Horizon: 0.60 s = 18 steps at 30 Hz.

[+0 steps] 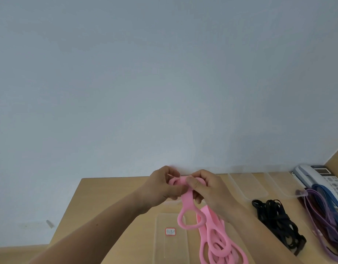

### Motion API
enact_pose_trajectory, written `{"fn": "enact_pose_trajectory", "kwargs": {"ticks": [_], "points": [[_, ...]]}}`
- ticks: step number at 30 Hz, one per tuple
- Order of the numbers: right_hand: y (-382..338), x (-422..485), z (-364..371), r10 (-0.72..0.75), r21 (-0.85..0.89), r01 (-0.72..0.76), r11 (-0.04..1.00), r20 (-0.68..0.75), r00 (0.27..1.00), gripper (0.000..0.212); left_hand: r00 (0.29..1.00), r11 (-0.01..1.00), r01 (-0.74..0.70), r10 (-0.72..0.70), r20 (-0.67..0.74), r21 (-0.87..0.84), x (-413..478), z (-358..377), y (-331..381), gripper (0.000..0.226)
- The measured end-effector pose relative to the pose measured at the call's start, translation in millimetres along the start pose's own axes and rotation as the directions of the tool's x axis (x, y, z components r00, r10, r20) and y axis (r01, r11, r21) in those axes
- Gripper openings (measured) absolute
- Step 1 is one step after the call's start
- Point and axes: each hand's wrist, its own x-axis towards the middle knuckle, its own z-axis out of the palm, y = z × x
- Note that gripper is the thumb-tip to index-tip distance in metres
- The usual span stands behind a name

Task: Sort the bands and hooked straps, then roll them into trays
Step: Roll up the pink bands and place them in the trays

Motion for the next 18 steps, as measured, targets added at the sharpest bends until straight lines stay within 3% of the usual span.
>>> {"fn": "enact_pose_trajectory", "kwargs": {"ticks": [2, 7, 12, 18], "points": [[0, 0, 0, -0.013, 0.001, 0.013, 1.000, -0.004, 1.000, 0.039, 0.998, 0.998, 0.016, -0.020, 0.062, 0.067, -1, -2, 0, 0.035], [4, 3, 1, -0.049, 0.000, 0.049, 0.999, 0.031, 0.998, 0.013, 0.993, 0.997, 0.078, -0.076, 0.091, -0.013, -3, -6, 1, 0.037], [4, 3, 3, -0.061, 0.029, 0.059, 0.998, 0.080, 0.995, 0.027, 0.982, 0.983, 0.124, -0.102, 0.161, -0.133, -3, -9, 5, 0.012], [11, 2, 5, -0.043, 0.008, 0.042, 0.999, 0.065, 0.997, 0.037, 0.990, 0.970, 0.130, -0.114, 0.088, -0.204, -2, -9, 2, 0.045]]}}
